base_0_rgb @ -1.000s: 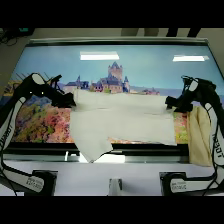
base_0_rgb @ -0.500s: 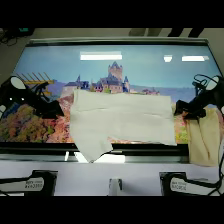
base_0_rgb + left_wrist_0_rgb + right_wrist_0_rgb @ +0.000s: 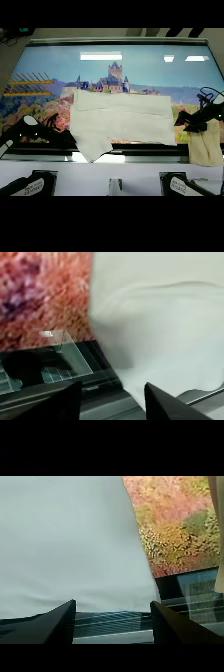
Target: Fold the shirts.
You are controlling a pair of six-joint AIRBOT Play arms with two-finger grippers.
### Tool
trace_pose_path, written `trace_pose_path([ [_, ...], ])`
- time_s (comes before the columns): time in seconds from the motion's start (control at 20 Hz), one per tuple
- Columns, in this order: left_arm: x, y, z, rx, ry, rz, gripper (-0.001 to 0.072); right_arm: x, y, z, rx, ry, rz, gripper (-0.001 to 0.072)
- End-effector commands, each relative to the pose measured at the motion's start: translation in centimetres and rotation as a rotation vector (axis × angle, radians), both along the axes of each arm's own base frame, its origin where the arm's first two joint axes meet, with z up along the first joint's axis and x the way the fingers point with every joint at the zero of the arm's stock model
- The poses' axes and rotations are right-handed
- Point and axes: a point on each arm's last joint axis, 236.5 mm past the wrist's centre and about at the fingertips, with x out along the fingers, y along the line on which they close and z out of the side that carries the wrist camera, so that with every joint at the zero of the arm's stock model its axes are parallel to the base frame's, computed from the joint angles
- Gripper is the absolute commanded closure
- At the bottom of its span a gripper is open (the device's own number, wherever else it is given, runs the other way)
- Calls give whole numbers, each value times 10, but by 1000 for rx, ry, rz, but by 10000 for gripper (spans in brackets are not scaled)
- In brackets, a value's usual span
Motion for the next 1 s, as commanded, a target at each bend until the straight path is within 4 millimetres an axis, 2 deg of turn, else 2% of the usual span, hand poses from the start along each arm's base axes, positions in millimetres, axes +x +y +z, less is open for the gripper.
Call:
trace_pose_path([
  [0.0,3,-15,-16,27,-28,42,247,-10,6,-1,26,26,0,237],
  [0.15,6,-22,-30,61,-16,62,248,-18,10,-8,38,55,0,226],
  [0.2,4,-25,-32,61,-10,53,305,-23,12,-12,44,70,5,205],
  [0.25,2,-27,-33,61,-8,42,469,-27,13,-15,50,81,14,183],
  [0.3,1,-28,-32,58,-11,28,597,-32,15,-20,55,92,23,156],
  [0.35,-1,-29,-31,53,-15,11,675,-37,15,-25,56,103,22,148],
  [0.5,-8,-30,-28,37,-12,-36,676,-50,-3,-47,-34,127,41,151],
  [0.6,-10,-31,-27,33,-4,-41,676,-54,-6,-57,-50,130,40,161],
  [0.7,-9,-31,-27,32,-11,-48,675,-55,3,-64,-10,147,28,167],
  [0.95,-9,-31,-27,31,-20,-58,675,-43,31,-77,117,146,-35,188],
])
